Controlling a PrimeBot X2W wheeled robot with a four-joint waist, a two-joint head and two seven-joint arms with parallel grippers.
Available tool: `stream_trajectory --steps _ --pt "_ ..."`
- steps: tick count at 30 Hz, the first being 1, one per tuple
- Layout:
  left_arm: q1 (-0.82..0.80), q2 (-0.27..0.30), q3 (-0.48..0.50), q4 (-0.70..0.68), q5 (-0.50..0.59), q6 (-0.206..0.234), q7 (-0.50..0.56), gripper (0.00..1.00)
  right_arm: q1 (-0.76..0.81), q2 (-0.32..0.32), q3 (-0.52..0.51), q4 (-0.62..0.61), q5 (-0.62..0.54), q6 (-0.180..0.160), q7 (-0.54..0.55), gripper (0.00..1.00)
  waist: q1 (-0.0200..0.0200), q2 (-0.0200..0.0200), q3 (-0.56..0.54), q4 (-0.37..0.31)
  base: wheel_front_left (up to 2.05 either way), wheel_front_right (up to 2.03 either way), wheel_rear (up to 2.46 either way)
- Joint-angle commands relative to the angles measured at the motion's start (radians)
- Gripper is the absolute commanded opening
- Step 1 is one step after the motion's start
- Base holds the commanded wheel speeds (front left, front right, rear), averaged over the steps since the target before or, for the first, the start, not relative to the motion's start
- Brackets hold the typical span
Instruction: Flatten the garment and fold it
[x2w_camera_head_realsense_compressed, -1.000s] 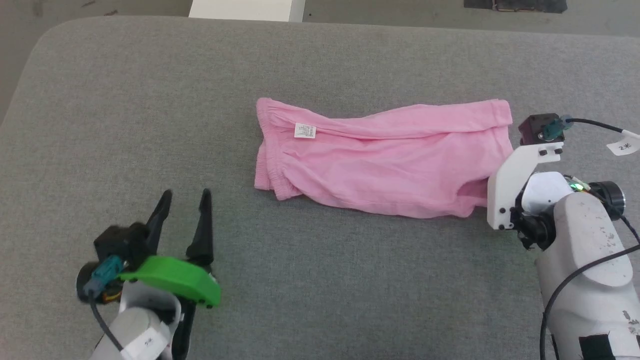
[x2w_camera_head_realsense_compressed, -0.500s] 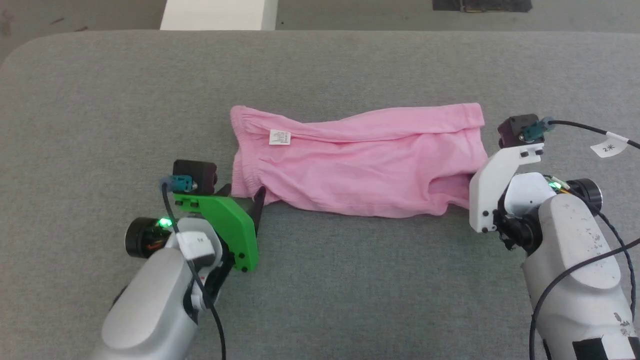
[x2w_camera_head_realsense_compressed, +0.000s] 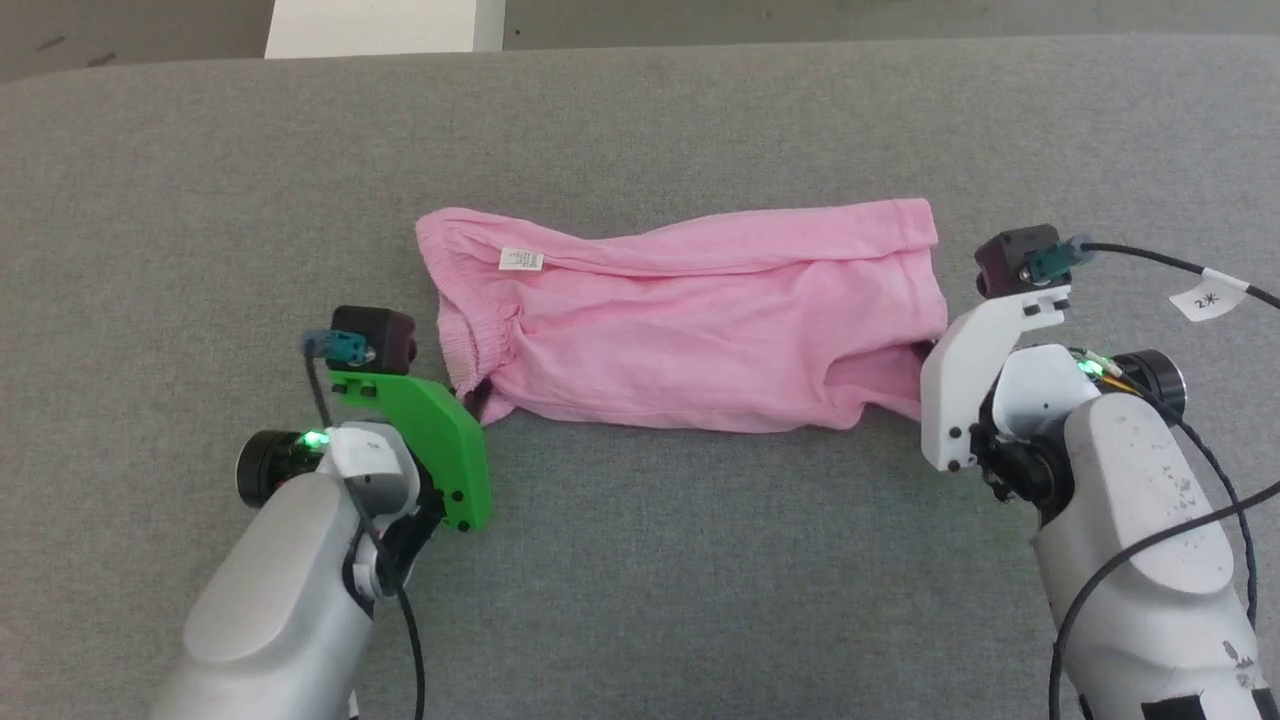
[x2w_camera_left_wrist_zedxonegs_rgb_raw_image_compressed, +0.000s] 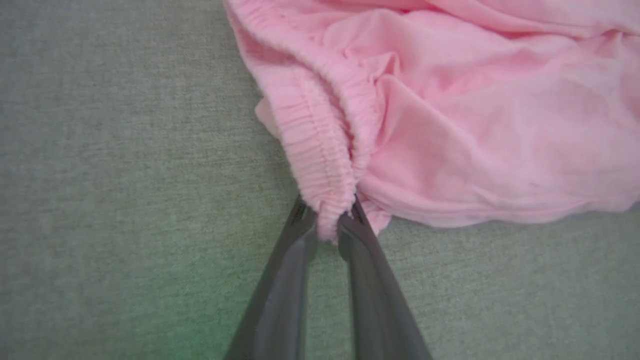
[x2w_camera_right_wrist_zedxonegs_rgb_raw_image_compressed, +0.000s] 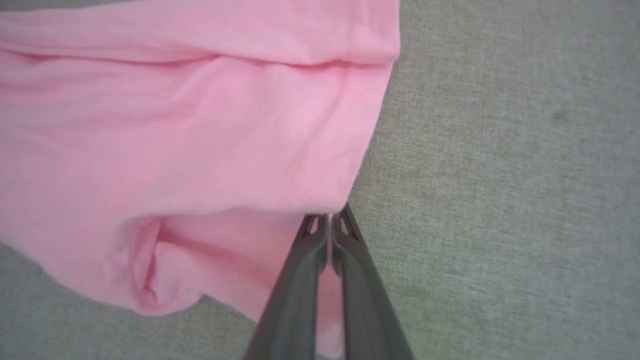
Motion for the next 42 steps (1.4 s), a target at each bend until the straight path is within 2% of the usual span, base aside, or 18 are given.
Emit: stream_trajectory --steps 1,5,8,14,22,23,24,25,26,31,35,38,42 --pt "0.025 0.001 0.019 -0.004 -0.027 -0.007 -0.017 0.00 0.024 0.000 0.000 -0.011 0.009 -0.001 0.004 0.00 0.0000 0.0000 -0.012 0.006 0.00 0.00 0.00" --pt "0.084 0.012 0.089 -0.087 -0.102 -0.014 -0.054 0.00 0.073 0.000 -0.022 -0.052 0.031 -0.001 0.010 0.00 0.0000 0.0000 -0.040 0.018 0.00 0.00 0.00" --pt "0.158 0.033 0.121 -0.163 -0.148 -0.007 -0.039 0.00 0.130 0.000 -0.038 -0.106 0.045 -0.001 0.028 0.00 0.0000 0.0000 -0.062 0.028 0.00 0.00 0.00" --pt "0.361 0.083 0.123 -0.295 -0.192 0.054 0.051 0.00 0.315 0.000 -0.079 -0.265 0.093 -0.001 0.096 0.00 0.0000 0.0000 -0.110 0.044 0.00 0.00 0.00" --pt "0.511 0.086 0.105 -0.347 -0.222 0.117 0.111 0.00 0.528 0.000 -0.122 -0.414 0.157 -0.001 0.171 0.00 0.0000 0.0000 -0.147 0.048 0.00 0.00 0.00" --pt "0.516 0.084 0.108 -0.350 -0.226 0.121 0.110 0.78 0.541 0.000 -0.121 -0.422 0.160 -0.001 0.173 0.00 0.0000 0.0000 -0.151 0.047 0.00 0.00 0.00" --pt "0.519 0.082 0.113 -0.354 -0.229 0.126 0.107 1.00 0.552 0.000 -0.120 -0.432 0.169 -0.001 0.169 0.11 0.0000 0.0000 -0.156 0.046 0.00 0.00 0.00" --pt "0.521 0.082 0.118 -0.360 -0.232 0.129 0.104 1.00 0.559 0.000 -0.122 -0.440 0.175 -0.001 0.162 0.39 0.0000 0.0000 -0.159 0.046 0.00 0.00 0.00" --pt "0.523 0.082 0.126 -0.369 -0.237 0.133 0.102 1.00 0.567 0.000 -0.125 -0.451 0.180 -0.001 0.152 1.00 0.0000 0.0000 -0.164 0.045 0.00 0.00 0.00" --pt "0.548 0.112 0.193 -0.453 -0.246 0.171 0.076 1.00 0.612 0.000 -0.167 -0.526 0.197 -0.001 0.132 1.00 0.0000 0.0000 -0.184 0.046 0.00 0.00 0.00" --pt "0.555 0.139 0.275 -0.527 -0.189 0.213 -0.040 1.00 0.633 0.000 -0.226 -0.610 0.191 -0.001 0.129 1.00 0.0000 0.0000 -0.187 0.046 0.00 0.00 0.00" --pt "0.544 0.153 0.306 -0.546 -0.095 0.203 -0.203 1.00 0.610 0.000 -0.237 -0.645 0.174 -0.001 0.147 1.00 0.0000 0.0000 -0.181 0.039 0.00 0.00 0.00" --pt "0.520 0.164 0.289 -0.508 0.033 0.157 -0.413 1.00 0.539 0.000 -0.200 -0.616 0.133 -0.001 0.195 1.00 0.0000 0.0000 -0.164 0.030 0.00 0.00 0.00"
